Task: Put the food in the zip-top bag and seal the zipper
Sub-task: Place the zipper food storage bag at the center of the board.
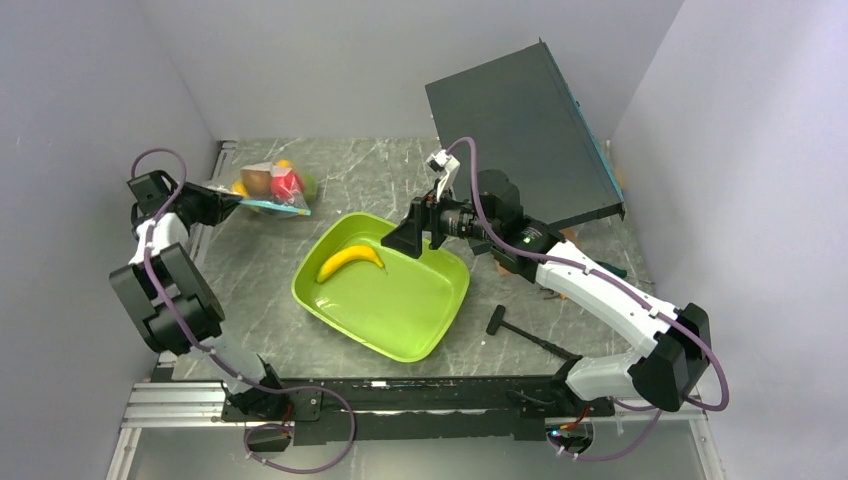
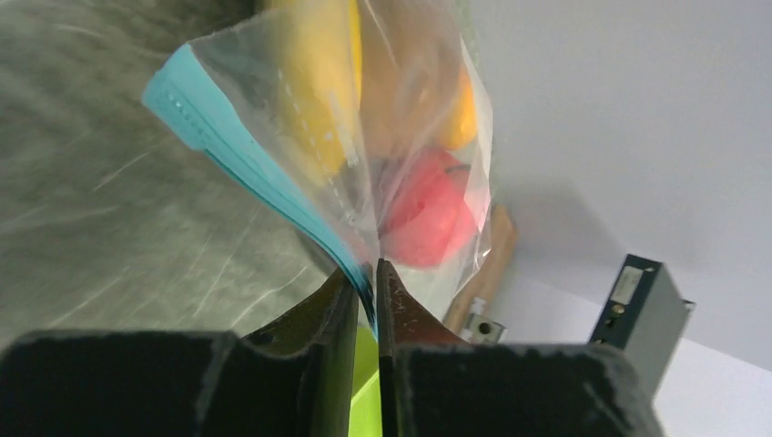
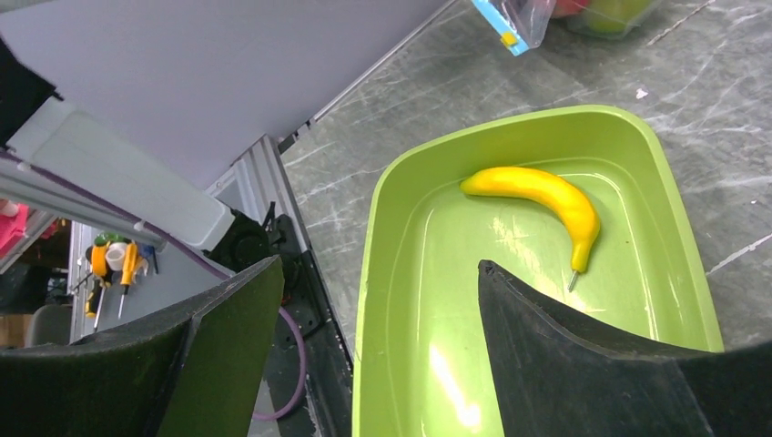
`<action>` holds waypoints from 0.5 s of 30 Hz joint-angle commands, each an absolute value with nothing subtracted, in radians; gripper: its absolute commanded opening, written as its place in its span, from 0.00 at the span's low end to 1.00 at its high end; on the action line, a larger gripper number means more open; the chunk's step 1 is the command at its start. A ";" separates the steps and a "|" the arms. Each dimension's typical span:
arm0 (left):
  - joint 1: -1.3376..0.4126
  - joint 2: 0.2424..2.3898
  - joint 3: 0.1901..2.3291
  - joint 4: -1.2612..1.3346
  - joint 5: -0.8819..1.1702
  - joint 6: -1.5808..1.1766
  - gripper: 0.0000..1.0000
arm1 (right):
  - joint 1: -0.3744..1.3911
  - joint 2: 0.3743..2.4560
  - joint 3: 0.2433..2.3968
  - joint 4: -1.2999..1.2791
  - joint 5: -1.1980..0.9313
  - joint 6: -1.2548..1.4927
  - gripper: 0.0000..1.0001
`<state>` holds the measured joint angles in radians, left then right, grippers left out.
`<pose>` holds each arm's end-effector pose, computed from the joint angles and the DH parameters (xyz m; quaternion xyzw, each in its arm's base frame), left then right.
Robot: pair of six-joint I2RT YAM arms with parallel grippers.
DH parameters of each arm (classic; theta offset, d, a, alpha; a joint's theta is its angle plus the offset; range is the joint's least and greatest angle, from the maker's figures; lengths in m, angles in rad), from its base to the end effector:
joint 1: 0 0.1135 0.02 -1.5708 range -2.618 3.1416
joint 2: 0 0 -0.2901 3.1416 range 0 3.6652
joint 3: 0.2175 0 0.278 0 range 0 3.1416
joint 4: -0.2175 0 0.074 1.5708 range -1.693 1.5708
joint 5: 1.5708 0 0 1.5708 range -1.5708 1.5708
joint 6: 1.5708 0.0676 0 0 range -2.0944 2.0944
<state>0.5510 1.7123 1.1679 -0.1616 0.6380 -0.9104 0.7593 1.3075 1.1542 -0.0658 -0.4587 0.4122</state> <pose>0.3805 0.1865 0.2282 -0.4775 0.7298 -0.3513 0.3406 0.2357 0.2649 0.3822 -0.2713 0.7238 0.4846 0.4096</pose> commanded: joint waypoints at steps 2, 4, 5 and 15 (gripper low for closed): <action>0.605 1.563 1.095 -0.340 0.542 -0.728 0.22 | 0.768 1.298 1.156 -0.012 -0.483 0.435 0.80; 0.621 1.517 1.058 -0.362 0.518 -0.714 0.30 | 0.772 1.296 1.156 -0.014 -0.487 0.439 0.80; 0.630 1.498 1.038 -0.362 0.517 -0.711 0.34 | 0.773 1.295 1.156 -0.015 -0.488 0.441 0.80; 0.658 1.254 0.935 -0.474 0.497 -0.653 0.78 | 0.785 1.216 1.166 -0.126 -0.372 0.403 0.81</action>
